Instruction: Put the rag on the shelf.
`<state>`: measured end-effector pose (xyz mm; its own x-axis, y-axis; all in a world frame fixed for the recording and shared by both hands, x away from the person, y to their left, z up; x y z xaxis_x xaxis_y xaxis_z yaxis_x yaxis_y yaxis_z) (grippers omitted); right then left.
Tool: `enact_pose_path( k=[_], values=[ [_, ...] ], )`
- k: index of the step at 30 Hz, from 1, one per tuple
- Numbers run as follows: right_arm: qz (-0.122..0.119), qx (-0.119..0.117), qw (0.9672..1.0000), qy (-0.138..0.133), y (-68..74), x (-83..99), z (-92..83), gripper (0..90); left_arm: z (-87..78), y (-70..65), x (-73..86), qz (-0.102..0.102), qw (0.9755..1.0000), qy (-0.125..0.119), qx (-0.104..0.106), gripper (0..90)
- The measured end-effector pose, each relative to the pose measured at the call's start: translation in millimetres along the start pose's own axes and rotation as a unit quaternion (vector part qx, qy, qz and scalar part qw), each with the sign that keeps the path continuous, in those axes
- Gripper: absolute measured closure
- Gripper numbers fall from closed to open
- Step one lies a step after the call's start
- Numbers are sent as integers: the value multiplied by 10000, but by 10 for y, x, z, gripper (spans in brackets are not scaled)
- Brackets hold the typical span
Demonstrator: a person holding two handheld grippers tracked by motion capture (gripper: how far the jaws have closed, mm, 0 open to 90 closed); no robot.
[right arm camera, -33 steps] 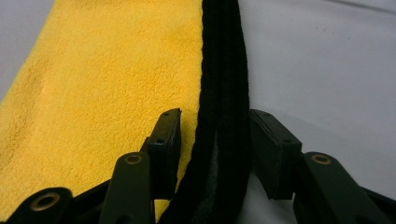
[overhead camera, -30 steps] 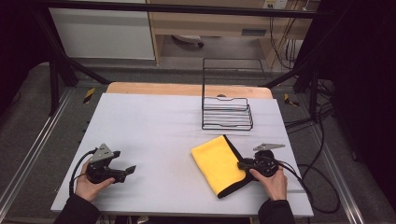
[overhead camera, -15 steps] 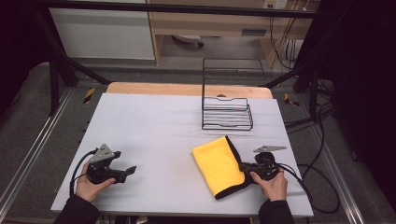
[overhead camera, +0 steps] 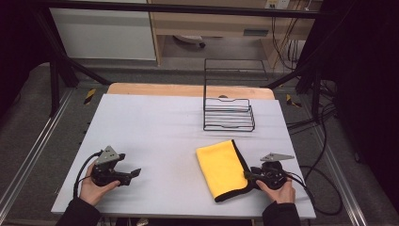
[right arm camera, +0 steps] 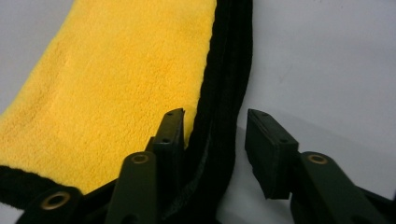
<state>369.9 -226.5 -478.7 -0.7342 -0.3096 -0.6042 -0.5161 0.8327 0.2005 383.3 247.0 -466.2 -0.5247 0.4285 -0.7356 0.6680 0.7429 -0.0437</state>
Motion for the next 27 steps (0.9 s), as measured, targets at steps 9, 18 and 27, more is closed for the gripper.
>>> enact_pose_path(
  k=[9, 18, 27],
  values=[
    [295, -304, 9989, 223, 50, 65, 25, 700, 32, -84, -33, 6, 10000, 1, 86, 112],
    [544, -613, 9965, 133, 167, 30, -27, 792, 27, -91, -51, -92, 9999, -15, 87, 113],
    [601, -259, 9979, 22, 294, 75, -93, 774, 80, -226, -193, -316, 9993, -97, 156, 124]
  ],
)
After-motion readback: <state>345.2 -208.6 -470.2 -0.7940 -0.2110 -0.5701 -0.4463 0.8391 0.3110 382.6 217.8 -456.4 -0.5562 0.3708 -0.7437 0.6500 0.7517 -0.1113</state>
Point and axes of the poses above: each handheld gripper's, and its own axes: z roughly forward along the jaws, x roughly out of its underside, y roughly to its left, the point moved 5 cm from there along z, roughly forward along the jaws, and after that the axes turned 5 degrees about y, right-handed, at the moved point
